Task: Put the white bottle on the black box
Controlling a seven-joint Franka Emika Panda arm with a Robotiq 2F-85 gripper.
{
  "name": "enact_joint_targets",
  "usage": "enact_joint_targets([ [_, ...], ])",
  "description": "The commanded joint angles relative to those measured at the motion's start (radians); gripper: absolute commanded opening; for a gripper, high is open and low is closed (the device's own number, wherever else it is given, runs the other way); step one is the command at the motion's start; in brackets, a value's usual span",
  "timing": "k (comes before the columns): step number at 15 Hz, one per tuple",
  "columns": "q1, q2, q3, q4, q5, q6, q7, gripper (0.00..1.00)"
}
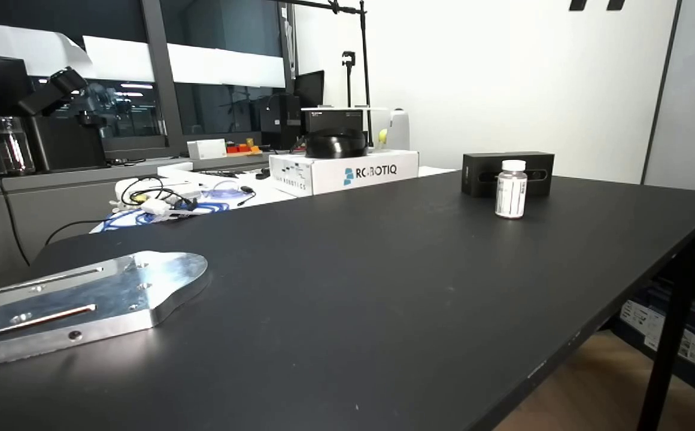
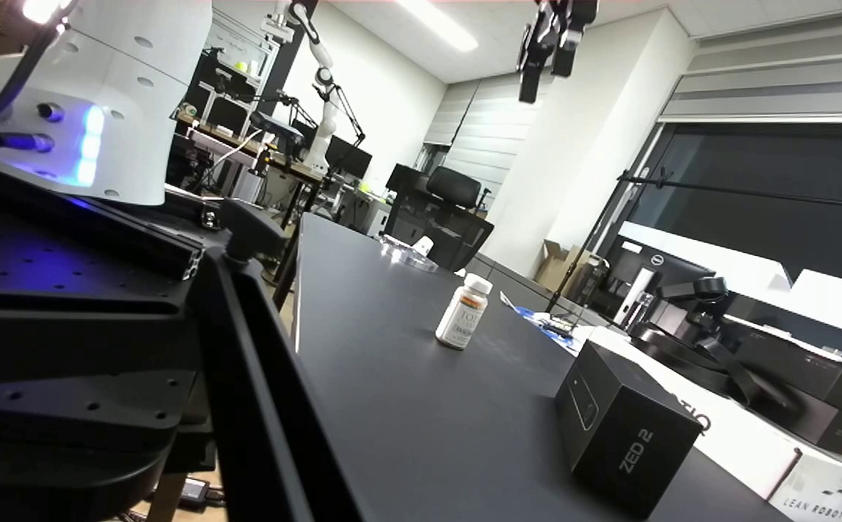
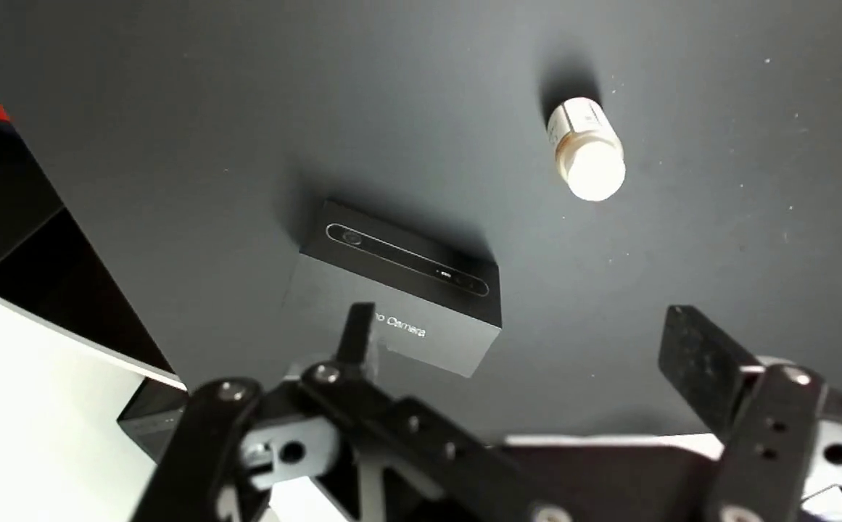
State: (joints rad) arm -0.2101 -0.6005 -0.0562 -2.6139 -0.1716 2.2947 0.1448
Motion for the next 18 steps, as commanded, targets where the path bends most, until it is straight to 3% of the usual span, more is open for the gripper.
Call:
enact_joint_targets([
  [1,-0.009,0.182,0.080,0.033,0.001,0.122,0.174,1.00],
  [5,-0.006,0.373,0.110,0.066,-0.012,0.206,0.267,1.00],
  [10,0.015,0.562,0.066,0.090,0.005,0.281,0.301,1.00],
  [18,0.081,0.762,0.000,0.156,0.176,0.314,0.259,1.00],
])
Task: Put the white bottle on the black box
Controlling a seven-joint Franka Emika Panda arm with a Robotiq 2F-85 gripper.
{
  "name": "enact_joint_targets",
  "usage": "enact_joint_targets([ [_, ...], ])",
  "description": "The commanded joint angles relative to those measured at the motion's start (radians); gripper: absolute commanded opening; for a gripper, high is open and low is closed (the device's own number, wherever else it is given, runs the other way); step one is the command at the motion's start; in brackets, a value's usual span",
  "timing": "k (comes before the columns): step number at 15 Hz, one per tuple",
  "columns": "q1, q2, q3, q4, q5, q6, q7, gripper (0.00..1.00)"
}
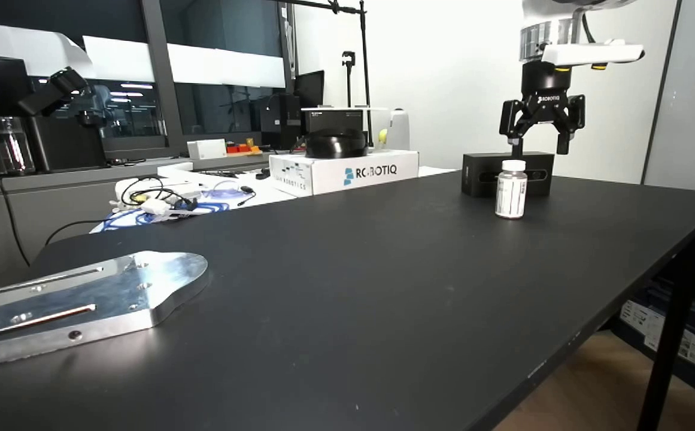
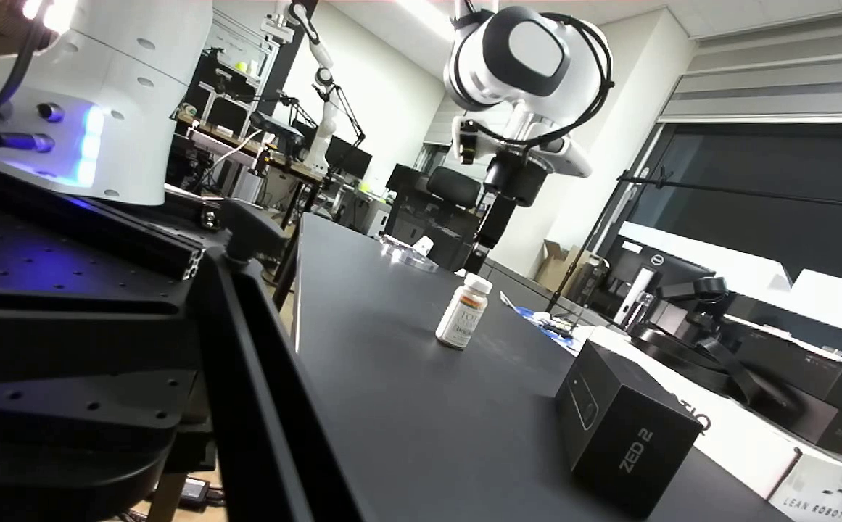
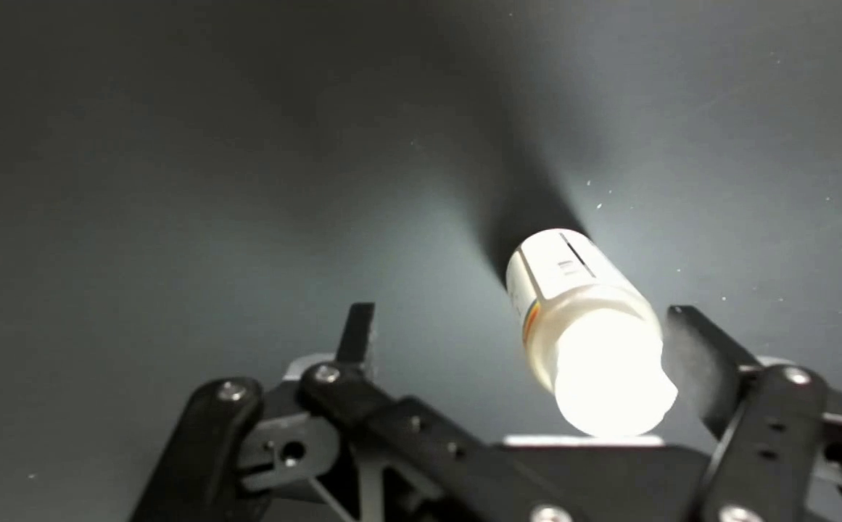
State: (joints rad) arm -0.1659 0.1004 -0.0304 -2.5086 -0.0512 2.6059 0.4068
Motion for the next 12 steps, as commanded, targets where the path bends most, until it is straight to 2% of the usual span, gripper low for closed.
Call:
enact_joint_targets([
  [1,0.046,0.075,-0.027,0.060,0.077,0.005,-0.009,1.00],
  [5,0.072,0.098,-0.026,0.090,0.136,0.003,-0.025,1.00],
  [12,0.100,0.134,-0.048,0.107,0.128,0.005,-0.012,1.00],
])
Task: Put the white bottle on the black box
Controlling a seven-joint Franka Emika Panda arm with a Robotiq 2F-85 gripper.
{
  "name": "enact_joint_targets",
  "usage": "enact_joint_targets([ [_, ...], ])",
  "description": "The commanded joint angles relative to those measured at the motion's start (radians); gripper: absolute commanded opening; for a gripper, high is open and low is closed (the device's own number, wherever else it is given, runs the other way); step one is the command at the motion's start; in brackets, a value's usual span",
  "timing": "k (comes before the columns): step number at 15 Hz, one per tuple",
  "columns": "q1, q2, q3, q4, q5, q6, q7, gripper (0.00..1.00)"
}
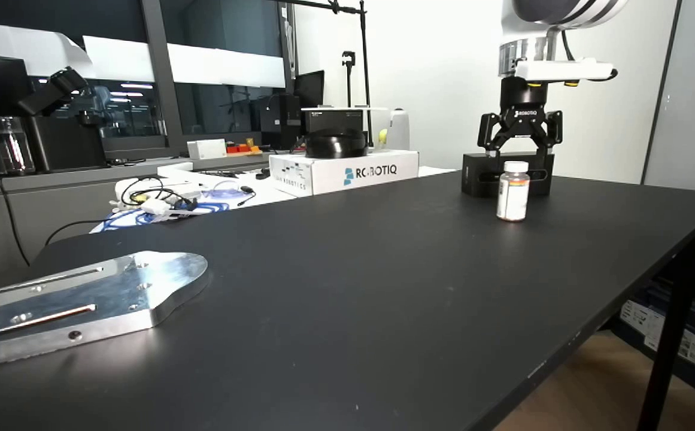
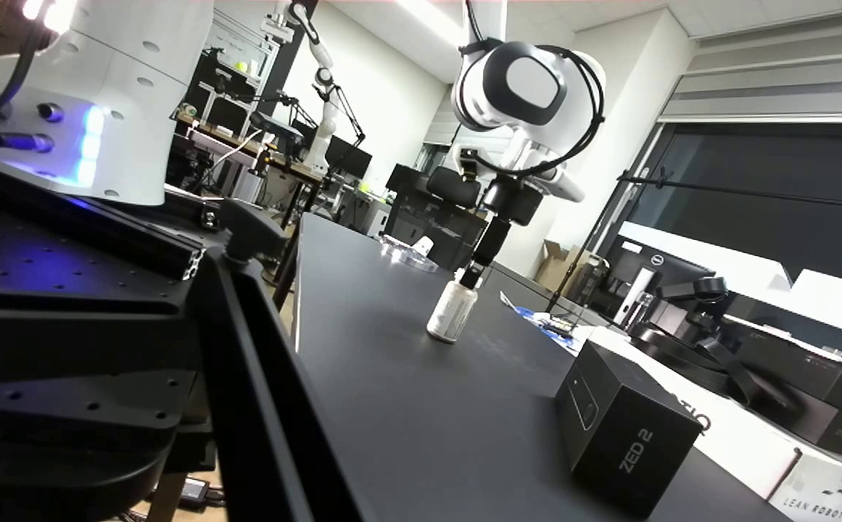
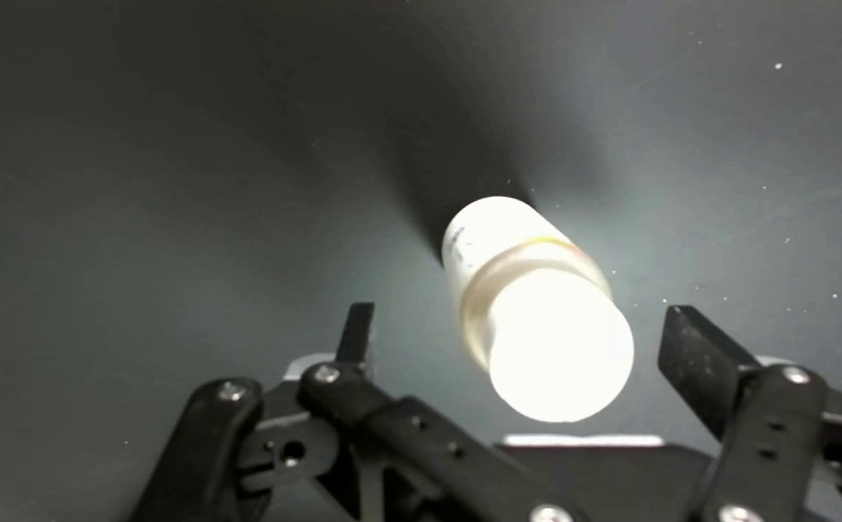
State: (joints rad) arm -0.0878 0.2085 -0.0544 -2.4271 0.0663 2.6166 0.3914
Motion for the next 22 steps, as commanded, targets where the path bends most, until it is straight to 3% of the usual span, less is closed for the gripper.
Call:
enact_joint_targets([
  [1,0.024,0.030,-0.027,0.025,0.009,-0.006,0.006,1.00],
  [3,0.031,0.036,-0.032,0.021,0.003,-0.005,0.009,1.00],
  [4,0.035,0.039,-0.035,0.018,-0.004,-0.002,0.011,0.75],
  [5,0.038,0.040,-0.036,0.017,-0.005,0.000,0.013,0.74],
  [11,0.052,0.008,-0.039,0.021,-0.011,-0.045,-0.008,0.32],
  [17,0.006,-0.071,-0.078,0.098,-0.070,-0.202,-0.134,0.30],
  [22,-0.077,-0.034,-0.135,0.248,-0.061,-0.285,-0.260,0.30],
])
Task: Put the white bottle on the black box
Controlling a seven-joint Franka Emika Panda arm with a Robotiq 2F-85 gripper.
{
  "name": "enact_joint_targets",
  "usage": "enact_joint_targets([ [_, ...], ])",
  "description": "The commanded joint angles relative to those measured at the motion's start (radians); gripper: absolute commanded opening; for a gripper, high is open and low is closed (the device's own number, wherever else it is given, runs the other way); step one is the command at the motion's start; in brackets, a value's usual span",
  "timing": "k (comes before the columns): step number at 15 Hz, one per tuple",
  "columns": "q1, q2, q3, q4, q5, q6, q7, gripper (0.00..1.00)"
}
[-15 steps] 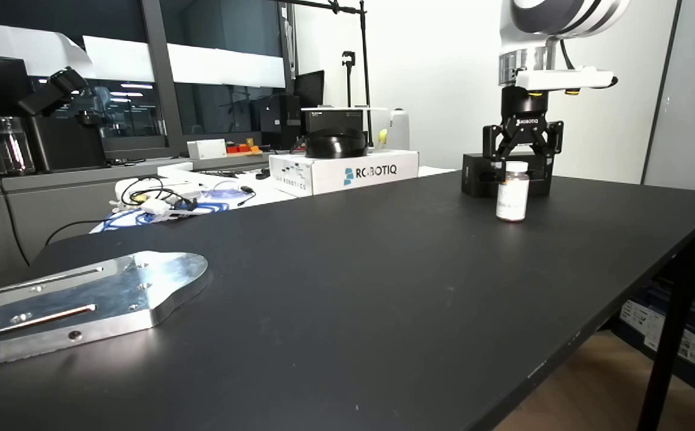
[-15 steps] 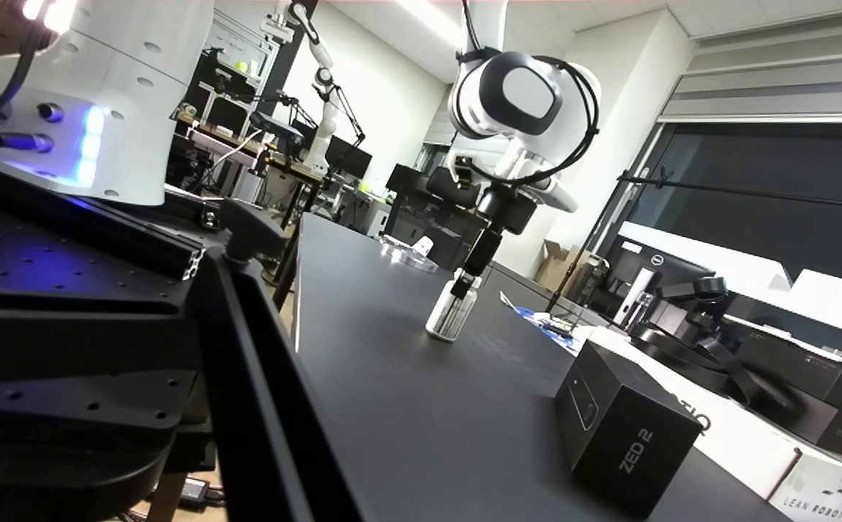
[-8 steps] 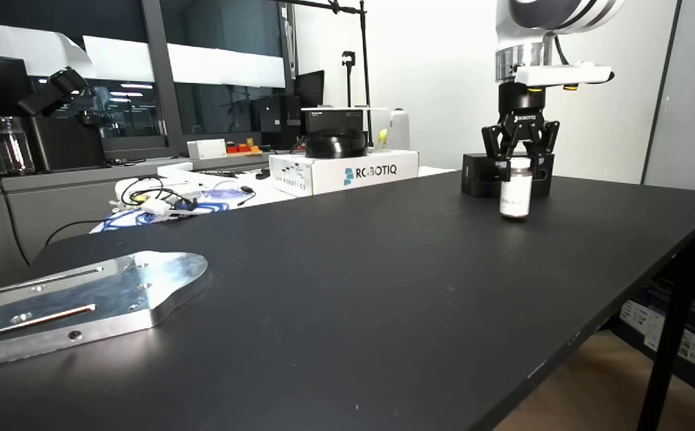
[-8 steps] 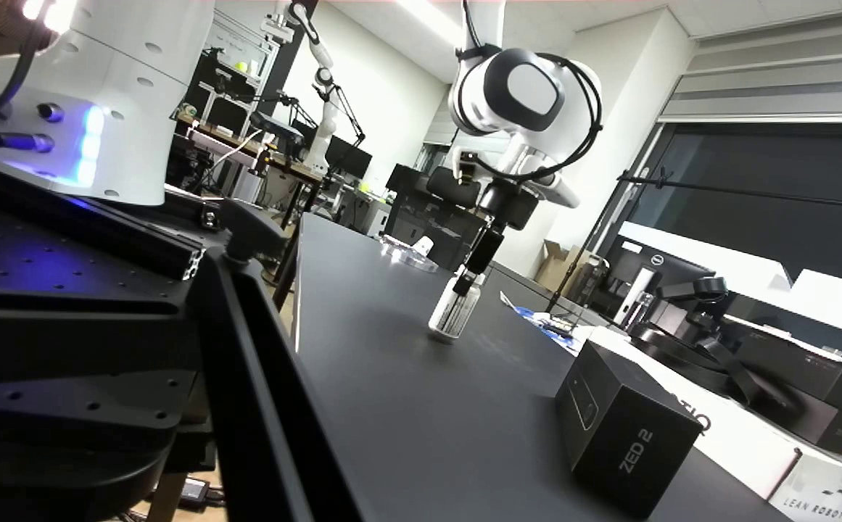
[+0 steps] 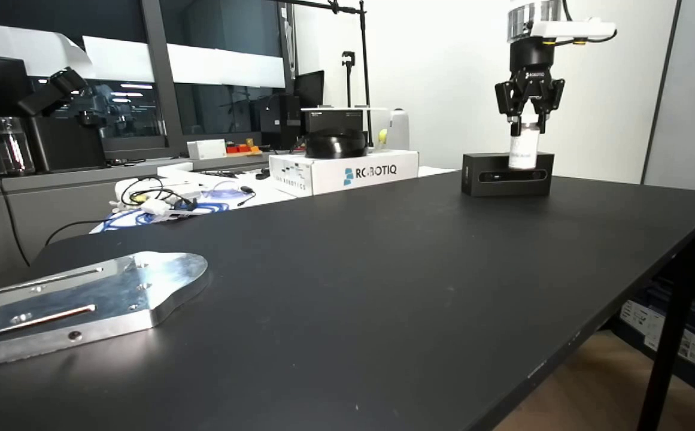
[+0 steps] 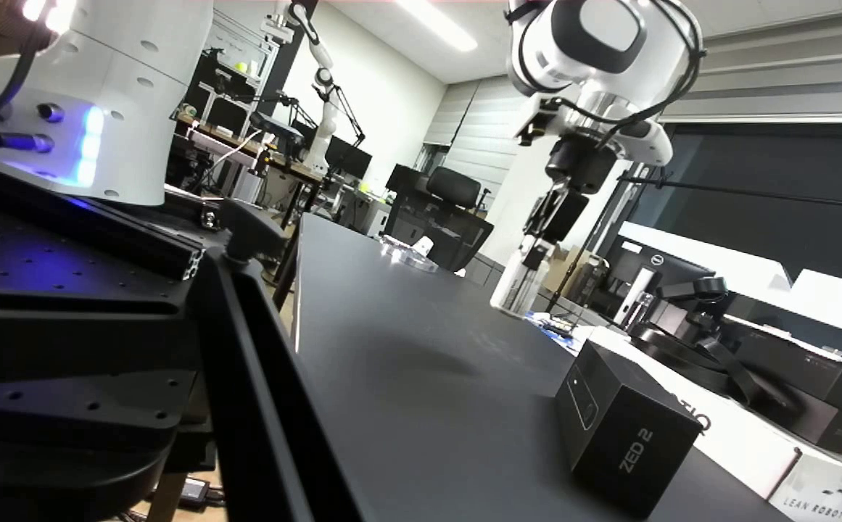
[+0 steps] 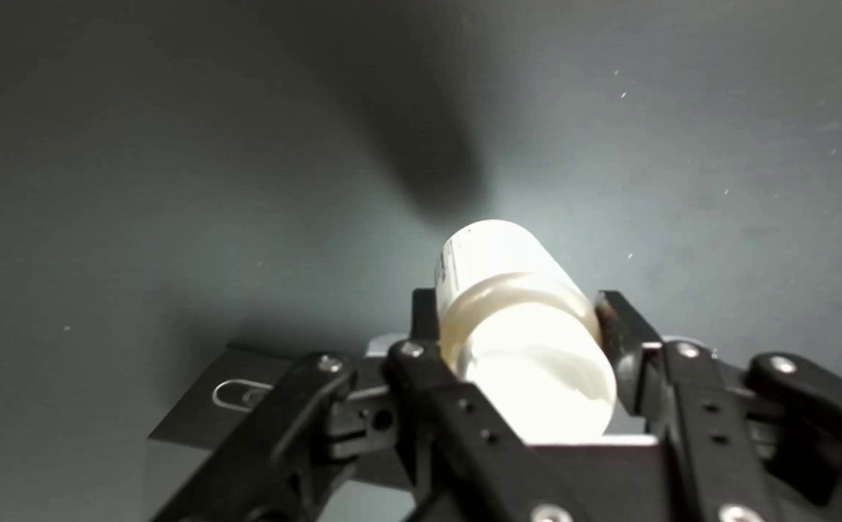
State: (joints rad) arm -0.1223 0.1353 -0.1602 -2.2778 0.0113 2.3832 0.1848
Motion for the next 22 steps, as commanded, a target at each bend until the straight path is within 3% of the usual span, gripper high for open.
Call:
enact_joint_targets([
  [1,-0.058,0.058,-0.040,0.129,-0.005,-0.054,-0.066,0.30],
  [8,-0.134,0.198,-0.087,0.314,0.000,-0.080,-0.088,0.30],
  [15,-0.146,0.252,-0.092,0.384,-0.001,-0.093,-0.084,0.30],
  [16,-0.146,0.251,-0.091,0.387,0.000,-0.100,-0.085,0.80],
  [20,-0.147,0.227,-0.089,0.387,0.003,-0.130,-0.098,0.99],
  [22,-0.146,0.204,-0.089,0.391,0.002,-0.154,-0.101,1.00],
])
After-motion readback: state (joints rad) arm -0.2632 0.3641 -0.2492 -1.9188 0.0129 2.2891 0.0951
